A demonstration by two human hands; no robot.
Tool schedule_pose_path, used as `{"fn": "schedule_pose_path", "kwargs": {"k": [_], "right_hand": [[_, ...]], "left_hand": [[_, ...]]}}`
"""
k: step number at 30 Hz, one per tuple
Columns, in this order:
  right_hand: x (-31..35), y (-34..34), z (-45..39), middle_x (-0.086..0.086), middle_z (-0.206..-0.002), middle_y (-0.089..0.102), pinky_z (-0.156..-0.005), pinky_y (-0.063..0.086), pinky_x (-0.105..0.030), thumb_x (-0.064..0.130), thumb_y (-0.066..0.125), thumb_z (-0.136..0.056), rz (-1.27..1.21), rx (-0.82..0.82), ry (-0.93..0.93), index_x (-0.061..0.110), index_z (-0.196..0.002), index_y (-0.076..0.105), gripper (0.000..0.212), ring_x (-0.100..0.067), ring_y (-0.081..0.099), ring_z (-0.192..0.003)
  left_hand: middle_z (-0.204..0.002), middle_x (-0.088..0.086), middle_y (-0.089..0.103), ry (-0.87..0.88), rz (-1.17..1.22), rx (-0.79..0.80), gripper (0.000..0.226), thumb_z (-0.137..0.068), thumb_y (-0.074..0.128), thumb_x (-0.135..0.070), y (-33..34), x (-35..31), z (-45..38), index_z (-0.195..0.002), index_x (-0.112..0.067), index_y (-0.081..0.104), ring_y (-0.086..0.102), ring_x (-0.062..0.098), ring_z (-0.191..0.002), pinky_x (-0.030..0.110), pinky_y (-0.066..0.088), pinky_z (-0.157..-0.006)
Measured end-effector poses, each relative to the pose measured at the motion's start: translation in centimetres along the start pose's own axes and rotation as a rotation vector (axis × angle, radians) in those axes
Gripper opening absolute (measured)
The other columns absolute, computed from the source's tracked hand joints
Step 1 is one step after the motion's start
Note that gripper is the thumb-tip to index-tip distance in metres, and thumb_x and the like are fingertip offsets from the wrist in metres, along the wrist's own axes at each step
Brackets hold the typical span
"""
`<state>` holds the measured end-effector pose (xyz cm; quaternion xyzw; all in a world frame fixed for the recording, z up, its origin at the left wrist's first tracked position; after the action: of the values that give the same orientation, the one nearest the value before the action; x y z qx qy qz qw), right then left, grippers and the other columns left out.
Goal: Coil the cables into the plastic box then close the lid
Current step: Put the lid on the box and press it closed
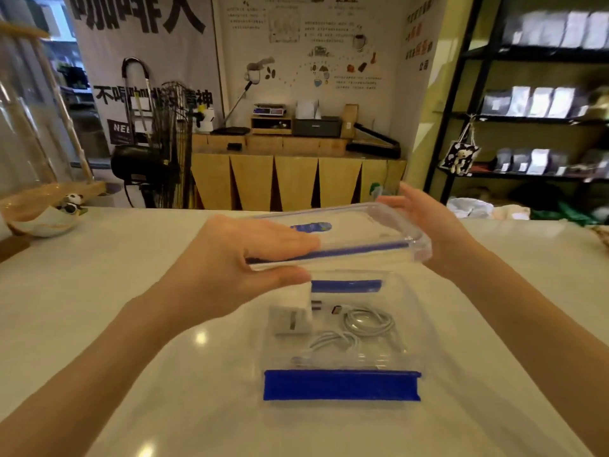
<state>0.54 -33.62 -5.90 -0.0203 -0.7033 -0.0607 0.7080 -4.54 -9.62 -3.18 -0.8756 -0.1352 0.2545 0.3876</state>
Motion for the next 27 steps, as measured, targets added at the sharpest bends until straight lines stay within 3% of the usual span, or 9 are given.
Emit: {"fn": "schedule_pose_path", "kwargs": {"k": [4, 7, 11, 15, 19, 27], "right_hand": [[-3.1, -2.3, 1.3, -0.001, -0.11, 0.062, -0.1, 0.041, -0.042, 0.034, 0.061, -0.082, 0.351, -0.115, -0.074, 0.019, -0.109, 0.059, 0.031, -0.018, 0.055, -0.108], [-4.6, -2.5, 2.4, 0.001, -0.112, 0.06, -0.083, 0.047, -0.028, 0.031, 0.059, -0.084, 0.374, -0.091, -0.093, 0.019, -0.117, 0.055, 0.035, -0.016, 0.055, -0.106], [-5.7, -2.4, 3.0, 0.007, -0.106, 0.058, -0.063, 0.047, -0.016, 0.029, 0.053, -0.088, 0.399, -0.08, -0.106, 0.021, -0.119, 0.053, 0.032, -0.005, 0.057, -0.089], [-6.8, -2.8, 3.2, 0.006, -0.107, 0.062, -0.068, 0.052, -0.021, 0.028, 0.053, -0.088, 0.346, -0.081, -0.092, 0.022, -0.118, 0.055, 0.03, -0.009, 0.06, -0.092], [-7.0, -2.8, 3.3, 0.012, -0.101, 0.06, -0.06, 0.052, -0.014, 0.028, 0.053, -0.088, 0.342, -0.074, -0.085, 0.024, -0.116, 0.055, 0.028, -0.006, 0.06, -0.088], [-7.4, -2.9, 3.3, 0.009, -0.111, 0.056, -0.072, 0.049, -0.021, 0.033, 0.052, -0.088, 0.444, -0.039, -0.073, 0.027, -0.117, 0.051, 0.029, -0.01, 0.055, -0.097]], "left_hand": [[-0.104, -0.016, 0.061, 0.128, -0.041, 0.131, 0.043, -0.074, 0.052, -0.043, 3.9, -0.8, 0.8, -0.111, -0.022, 0.056, 0.048, -0.008, -0.108, 0.005, 0.033, -0.094], [-0.106, -0.016, 0.062, 0.127, -0.007, 0.181, 0.044, -0.078, 0.049, -0.047, 5.7, -0.6, 2.0, -0.111, -0.02, 0.061, 0.047, -0.009, -0.11, 0.003, 0.032, -0.095], [-0.108, -0.01, 0.065, 0.108, 0.029, 0.177, 0.041, -0.075, 0.055, -0.04, 6.7, -0.4, 3.1, -0.107, -0.016, 0.065, 0.05, -0.006, -0.11, 0.007, 0.037, -0.094], [-0.108, -0.009, 0.066, 0.086, 0.056, 0.159, 0.038, -0.077, 0.056, -0.039, 7.3, -0.5, 3.8, -0.106, -0.016, 0.066, 0.052, -0.005, -0.109, 0.009, 0.039, -0.095], [-0.107, -0.01, 0.066, 0.066, 0.082, 0.132, 0.039, -0.077, 0.057, -0.039, 7.6, -0.3, 4.0, -0.106, -0.015, 0.066, 0.054, -0.004, -0.109, 0.012, 0.041, -0.094], [-0.111, -0.009, 0.068, 0.039, 0.028, 0.13, 0.039, -0.077, 0.058, -0.042, 7.9, 0.3, 4.7, -0.108, -0.021, 0.066, 0.056, 0.0, -0.108, 0.02, 0.047, -0.09]]}}
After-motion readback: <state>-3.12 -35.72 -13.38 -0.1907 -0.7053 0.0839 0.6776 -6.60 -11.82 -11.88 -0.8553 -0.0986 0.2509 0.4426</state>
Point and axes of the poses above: each hand's wrist, its own z-axis away from the middle knuckle, its own y-axis out of the palm, x = y × z, the point moved 3 cm from there along -z, towards the middle knuckle
